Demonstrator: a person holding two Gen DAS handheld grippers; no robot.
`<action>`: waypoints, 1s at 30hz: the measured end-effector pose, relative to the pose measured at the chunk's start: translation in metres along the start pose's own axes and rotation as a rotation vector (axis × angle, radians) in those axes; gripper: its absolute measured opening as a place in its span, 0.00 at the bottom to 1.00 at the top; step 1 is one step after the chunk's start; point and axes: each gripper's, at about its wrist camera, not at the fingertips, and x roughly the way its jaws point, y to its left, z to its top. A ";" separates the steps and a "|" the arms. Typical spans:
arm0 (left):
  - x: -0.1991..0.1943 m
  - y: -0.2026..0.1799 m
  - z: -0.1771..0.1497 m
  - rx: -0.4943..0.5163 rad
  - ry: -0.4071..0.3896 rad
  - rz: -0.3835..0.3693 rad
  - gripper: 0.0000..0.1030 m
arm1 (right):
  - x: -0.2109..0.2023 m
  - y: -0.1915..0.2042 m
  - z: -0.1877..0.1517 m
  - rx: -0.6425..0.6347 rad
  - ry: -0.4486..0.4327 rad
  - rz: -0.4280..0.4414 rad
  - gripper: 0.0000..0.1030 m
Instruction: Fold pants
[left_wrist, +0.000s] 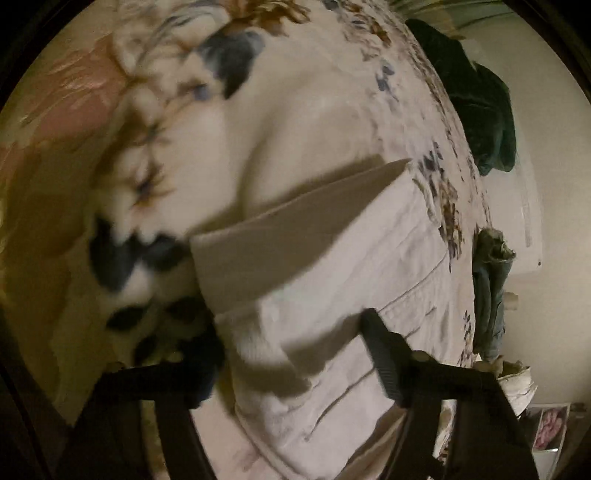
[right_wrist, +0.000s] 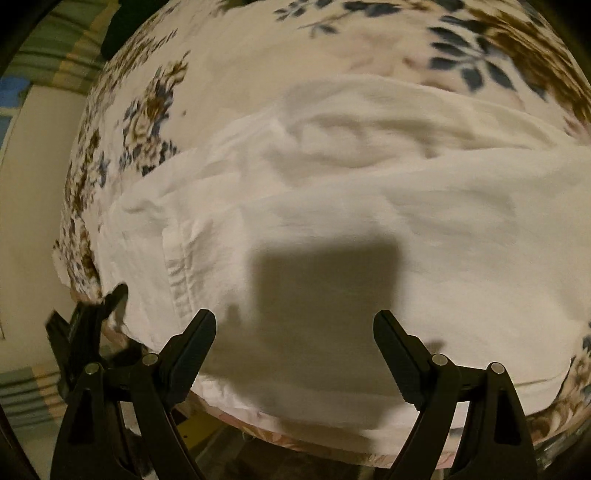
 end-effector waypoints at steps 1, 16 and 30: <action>0.005 0.004 0.001 -0.015 0.006 -0.006 0.65 | 0.001 0.001 0.001 -0.001 0.004 0.002 0.87; -0.051 -0.061 -0.030 0.255 -0.149 -0.037 0.24 | -0.004 -0.006 -0.004 0.002 -0.008 0.044 0.87; -0.025 -0.239 -0.221 0.861 0.039 -0.101 0.23 | -0.072 -0.132 -0.022 0.206 -0.080 0.079 0.87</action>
